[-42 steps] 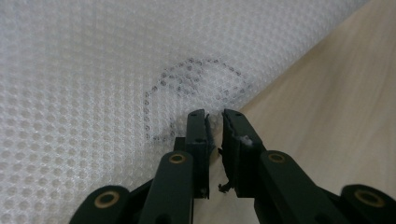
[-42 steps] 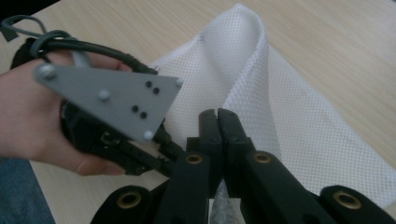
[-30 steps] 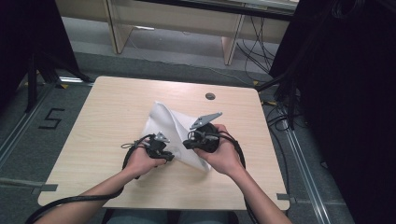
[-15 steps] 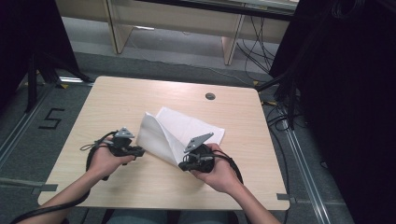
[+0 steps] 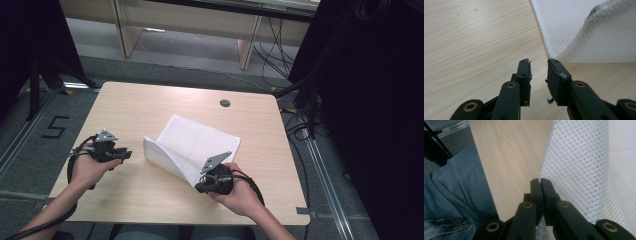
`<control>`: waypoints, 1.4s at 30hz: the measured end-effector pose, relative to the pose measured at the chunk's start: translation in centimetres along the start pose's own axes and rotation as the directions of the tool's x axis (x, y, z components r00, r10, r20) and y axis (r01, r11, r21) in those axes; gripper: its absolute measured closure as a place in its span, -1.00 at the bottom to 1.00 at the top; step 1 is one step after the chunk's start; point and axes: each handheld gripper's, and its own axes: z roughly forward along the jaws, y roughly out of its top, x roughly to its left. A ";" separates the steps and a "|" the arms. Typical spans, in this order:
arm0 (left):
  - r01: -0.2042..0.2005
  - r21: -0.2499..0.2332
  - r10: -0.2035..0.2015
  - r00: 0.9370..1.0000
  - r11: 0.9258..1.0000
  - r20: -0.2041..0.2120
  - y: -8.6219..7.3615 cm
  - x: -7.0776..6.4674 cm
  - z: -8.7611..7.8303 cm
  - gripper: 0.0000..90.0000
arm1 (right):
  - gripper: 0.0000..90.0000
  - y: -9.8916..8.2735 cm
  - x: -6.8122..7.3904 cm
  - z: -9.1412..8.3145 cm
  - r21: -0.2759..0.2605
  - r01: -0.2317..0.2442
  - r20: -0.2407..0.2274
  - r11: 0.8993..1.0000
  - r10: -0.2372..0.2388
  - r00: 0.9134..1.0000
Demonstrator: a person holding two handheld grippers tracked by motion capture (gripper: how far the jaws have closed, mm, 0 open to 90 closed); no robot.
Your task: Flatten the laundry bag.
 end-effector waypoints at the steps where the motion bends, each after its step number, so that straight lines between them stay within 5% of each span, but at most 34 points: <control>1: -0.001 -0.003 0.001 1.000 1.000 -0.001 0.0 0.0 0.0 0.58 | 1.00 0.0 0.0 0.0 0.000 0.000 0.000 1.000 0.000 1.000; 6: 0.018 -0.012 -0.018 1.000 1.000 0.003 -0.2 -0.1 0.3 0.52 | 1.00 -1.0 -0.2 -0.2 -0.015 -0.016 -0.004 1.000 0.016 1.000; 11: -0.015 0.000 0.015 1.000 1.000 0.007 -0.2 -0.2 0.4 0.49 | 1.00 -2.0 -0.2 -0.6 -0.009 -0.028 -0.003 1.000 0.028 1.000; 25: 0.018 -0.074 -0.017 1.000 0.997 0.018 0.0 -1.5 0.8 0.45 | 1.00 -4.0 -0.7 -0.5 0.003 -0.036 -0.045 0.999 0.036 0.998; 42: -0.091 -0.067 0.097 0.989 0.994 0.108 0.9 -6.0 2.4 0.39 | 1.00 -6.0 -1.3 0.0 0.061 -0.083 -0.061 0.995 0.087 0.994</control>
